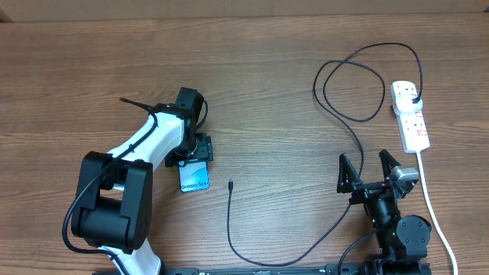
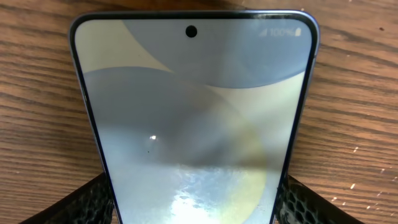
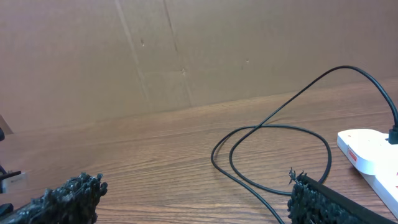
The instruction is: Plug charger to phone and switch on socket
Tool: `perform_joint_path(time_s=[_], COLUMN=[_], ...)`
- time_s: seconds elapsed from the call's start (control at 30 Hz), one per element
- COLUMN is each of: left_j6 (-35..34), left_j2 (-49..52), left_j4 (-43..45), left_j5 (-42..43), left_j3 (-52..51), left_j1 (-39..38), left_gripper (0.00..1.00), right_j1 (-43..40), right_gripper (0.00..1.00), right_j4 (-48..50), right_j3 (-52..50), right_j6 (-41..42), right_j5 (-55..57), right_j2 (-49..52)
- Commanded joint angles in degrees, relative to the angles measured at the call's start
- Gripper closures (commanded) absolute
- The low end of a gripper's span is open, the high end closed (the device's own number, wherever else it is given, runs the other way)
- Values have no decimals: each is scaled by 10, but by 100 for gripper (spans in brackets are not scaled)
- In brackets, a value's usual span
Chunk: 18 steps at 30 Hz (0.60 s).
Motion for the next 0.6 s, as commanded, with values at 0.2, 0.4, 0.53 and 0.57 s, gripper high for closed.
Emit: perform_joint_path(time_s=[0.2, 0.4, 0.53, 0.57], left_j6=[0, 0, 0, 0], left_j2=[47, 47, 47, 47], left_j4=[19, 19, 19, 19], left_j5=[75, 75, 75, 75], left_j3=[-33, -33, -33, -33], left_j1=[-5, -5, -5, -5], left_gripper=[27, 0, 0, 0], right_j1=[3, 3, 3, 3], right_gripper=[0, 0, 0, 0], right_j4=[2, 2, 2, 2], right_j3=[-6, -6, -6, -6], right_j6=[-2, -2, -2, -2], right_j5=[-2, -2, -2, -2], right_j2=[-6, -6, -6, -6])
